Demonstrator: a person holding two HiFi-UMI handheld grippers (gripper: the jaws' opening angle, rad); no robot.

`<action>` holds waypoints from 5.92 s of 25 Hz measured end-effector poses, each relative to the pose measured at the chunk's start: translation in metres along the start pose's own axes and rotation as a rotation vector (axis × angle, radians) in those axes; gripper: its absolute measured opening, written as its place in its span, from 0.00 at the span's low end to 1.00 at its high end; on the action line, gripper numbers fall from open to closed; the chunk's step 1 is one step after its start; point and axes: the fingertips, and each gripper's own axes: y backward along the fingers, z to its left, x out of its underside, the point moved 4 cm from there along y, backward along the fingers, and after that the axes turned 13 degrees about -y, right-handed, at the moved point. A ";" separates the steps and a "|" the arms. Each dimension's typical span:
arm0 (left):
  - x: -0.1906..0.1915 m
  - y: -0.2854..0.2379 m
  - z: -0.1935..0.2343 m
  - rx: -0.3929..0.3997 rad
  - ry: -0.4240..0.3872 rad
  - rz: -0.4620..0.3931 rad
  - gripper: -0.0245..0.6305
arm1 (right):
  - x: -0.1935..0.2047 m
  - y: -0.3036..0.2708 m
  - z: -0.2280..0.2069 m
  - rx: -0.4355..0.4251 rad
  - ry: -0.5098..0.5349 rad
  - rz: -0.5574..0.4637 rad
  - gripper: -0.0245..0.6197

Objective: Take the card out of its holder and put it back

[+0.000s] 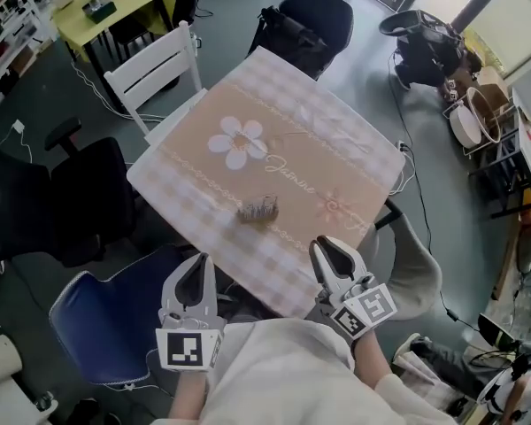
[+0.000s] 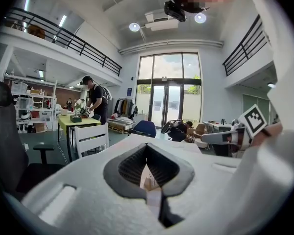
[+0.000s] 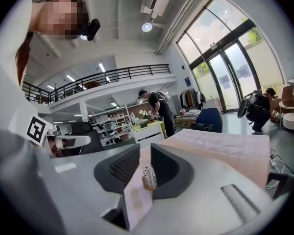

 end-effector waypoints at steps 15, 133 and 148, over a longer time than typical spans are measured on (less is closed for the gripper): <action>0.005 -0.013 -0.002 -0.058 0.020 0.060 0.04 | 0.050 -0.122 -0.061 -0.215 0.119 0.300 0.35; -0.012 -0.004 -0.035 0.058 -0.027 0.016 0.04 | -0.002 0.029 0.025 0.031 0.056 -0.019 0.07; -0.005 -0.005 -0.031 0.052 0.009 0.015 0.04 | 0.000 0.029 0.020 0.041 0.043 -0.015 0.07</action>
